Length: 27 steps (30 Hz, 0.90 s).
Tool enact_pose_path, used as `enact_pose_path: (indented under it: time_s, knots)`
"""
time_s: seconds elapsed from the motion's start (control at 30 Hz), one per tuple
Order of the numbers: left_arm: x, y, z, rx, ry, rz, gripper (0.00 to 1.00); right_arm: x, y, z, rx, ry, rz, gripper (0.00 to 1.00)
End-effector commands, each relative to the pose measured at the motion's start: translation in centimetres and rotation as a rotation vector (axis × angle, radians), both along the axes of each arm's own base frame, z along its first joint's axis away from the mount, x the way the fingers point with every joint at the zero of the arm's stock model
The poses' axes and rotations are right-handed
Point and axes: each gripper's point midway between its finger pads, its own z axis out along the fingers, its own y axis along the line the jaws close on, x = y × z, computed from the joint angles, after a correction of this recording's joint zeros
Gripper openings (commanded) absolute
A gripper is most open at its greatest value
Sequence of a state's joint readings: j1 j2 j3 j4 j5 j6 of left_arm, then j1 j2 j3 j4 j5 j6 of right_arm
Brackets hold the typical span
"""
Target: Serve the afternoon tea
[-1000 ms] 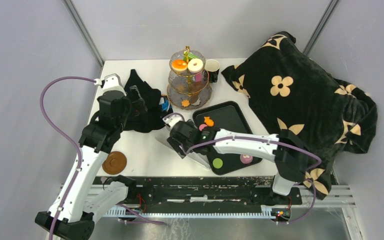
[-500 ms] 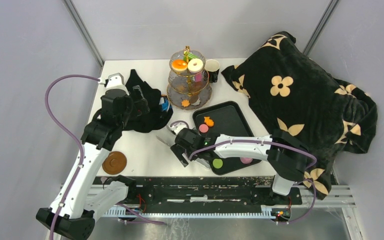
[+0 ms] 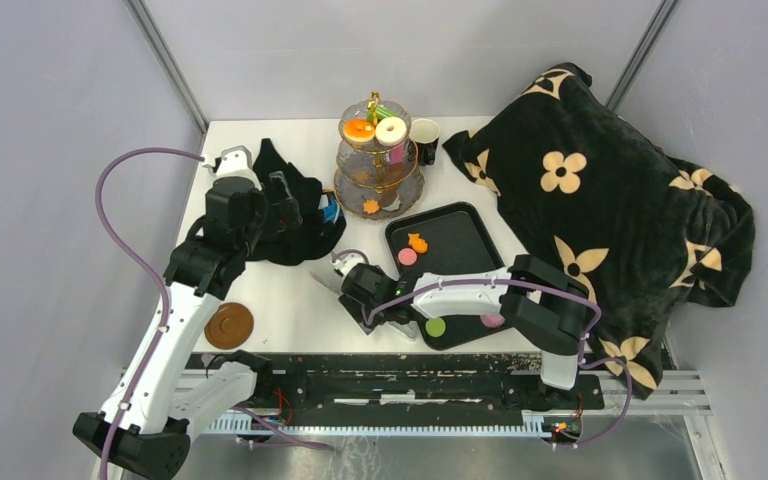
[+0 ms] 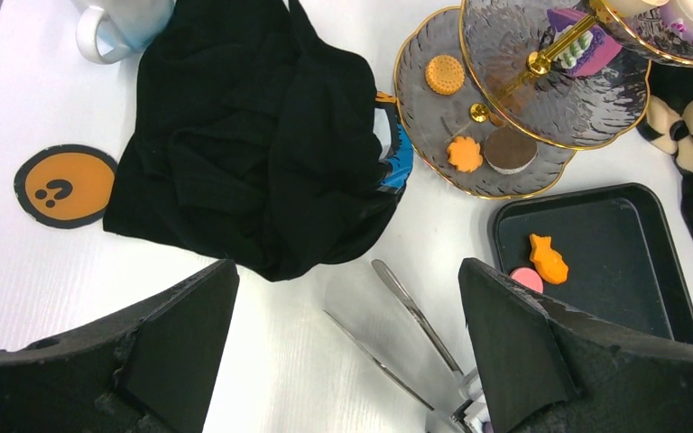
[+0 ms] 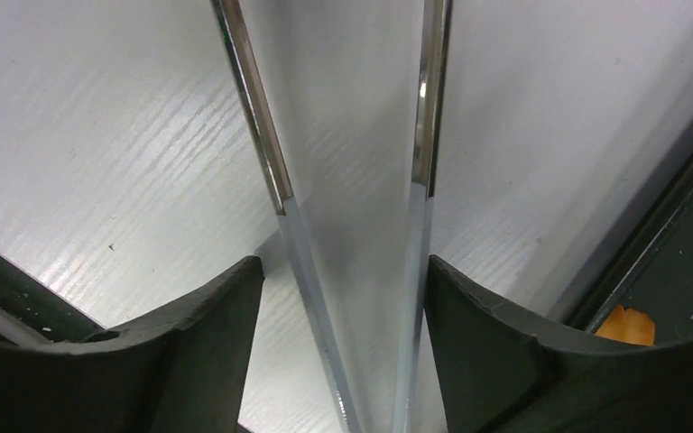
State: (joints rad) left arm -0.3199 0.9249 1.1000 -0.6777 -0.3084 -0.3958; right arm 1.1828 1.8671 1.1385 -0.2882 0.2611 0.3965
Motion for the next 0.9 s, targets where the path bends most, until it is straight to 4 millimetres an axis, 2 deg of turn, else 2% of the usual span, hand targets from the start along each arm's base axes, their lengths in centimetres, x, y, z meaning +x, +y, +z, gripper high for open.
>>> enact_pose_path:
  time_s: [0.0,0.07,0.17,0.27,0.43,0.53,0.57,0.67,0.87]
  knots:
    - [0.7,-0.4,2.9,-0.060,-0.082,0.006,0.99,0.3,0.0,-1.4,0.002,-0.011,-0.022,0.64]
    - [0.7,-0.4,2.8,-0.062,-0.081,0.005,0.99,0.0,0.0,-1.6,0.011,0.001,-0.017,0.53]
    - [0.8,-0.6,2.8,-0.067,-0.079,0.002,0.99,-0.4,-0.1,-1.2,0.027,0.011,-0.007,0.25]
    - [0.6,-0.4,3.1,-0.067,-0.088,0.009,0.99,-0.5,-0.5,0.6,0.025,0.009,-0.007,0.03]
    - [0.2,-0.1,3.0,-0.071,-0.096,0.021,0.99,-0.9,-1.8,7.1,0.005,0.001,0.024,0.01]
    - [0.0,0.0,3.0,-0.071,-0.098,0.021,0.99,-1.3,-4.3,10.4,-0.025,-0.011,0.000,0.01]
    - [0.0,0.0,3.0,-0.071,-0.099,0.022,0.99,-1.5,-5.4,11.7,-0.010,-0.002,-0.020,0.01]
    - [0.1,0.0,2.8,-0.070,-0.096,0.022,0.99,-2.1,-9.3,13.9,0.029,0.057,-0.120,0.01]
    - [0.7,-0.5,3.1,-0.080,-0.103,0.010,0.99,-3.5,-19.8,16.4,-0.055,0.059,-0.381,0.01]
